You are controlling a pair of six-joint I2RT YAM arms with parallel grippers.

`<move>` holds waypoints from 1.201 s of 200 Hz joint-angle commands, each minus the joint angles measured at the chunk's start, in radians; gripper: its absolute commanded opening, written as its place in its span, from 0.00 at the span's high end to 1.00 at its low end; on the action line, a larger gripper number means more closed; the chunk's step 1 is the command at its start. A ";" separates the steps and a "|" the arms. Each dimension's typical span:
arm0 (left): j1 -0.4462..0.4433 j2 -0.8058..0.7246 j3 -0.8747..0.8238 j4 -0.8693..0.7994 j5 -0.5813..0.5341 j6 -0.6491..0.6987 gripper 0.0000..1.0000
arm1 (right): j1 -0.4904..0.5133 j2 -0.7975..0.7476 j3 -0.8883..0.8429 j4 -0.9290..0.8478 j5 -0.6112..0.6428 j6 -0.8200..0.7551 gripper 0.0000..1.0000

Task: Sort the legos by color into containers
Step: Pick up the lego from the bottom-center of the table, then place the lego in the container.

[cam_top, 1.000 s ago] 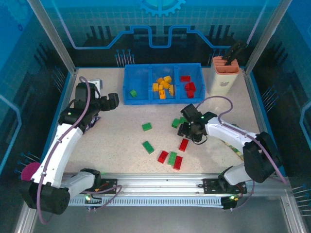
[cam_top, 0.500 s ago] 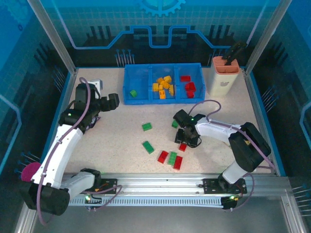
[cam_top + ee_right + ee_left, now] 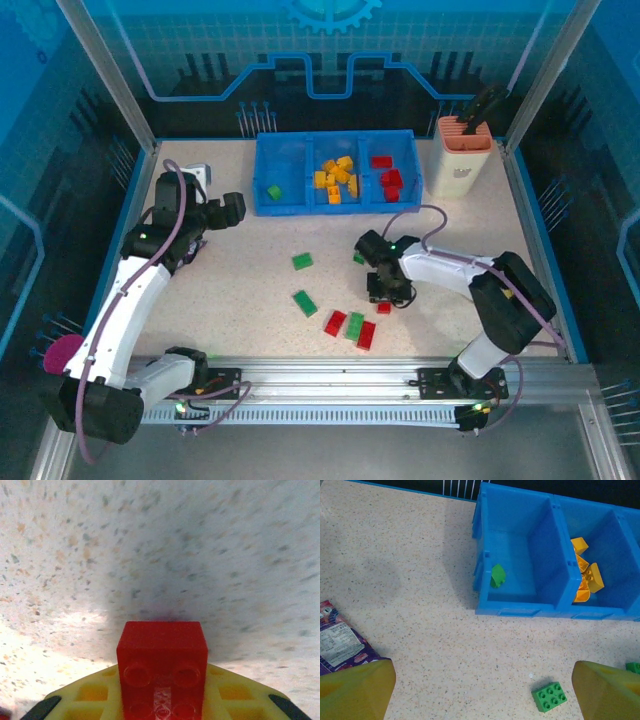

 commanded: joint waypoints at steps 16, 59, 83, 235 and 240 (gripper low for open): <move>0.012 -0.006 -0.018 0.021 0.034 -0.001 0.08 | -0.189 -0.039 0.166 -0.062 0.074 -0.388 0.73; 0.012 -0.002 -0.020 0.032 0.041 -0.008 0.08 | -0.331 0.156 0.501 -0.051 0.074 -0.583 0.71; 0.013 0.003 -0.017 0.035 0.037 0.004 0.08 | -0.372 0.301 0.682 -0.048 0.072 -0.617 0.71; 0.018 0.082 0.021 0.050 0.083 0.021 0.08 | -0.424 0.868 1.295 -0.103 -0.057 -0.546 0.64; 0.017 0.080 0.019 0.050 0.081 0.022 0.08 | -0.423 0.867 1.293 -0.105 -0.057 -0.547 0.62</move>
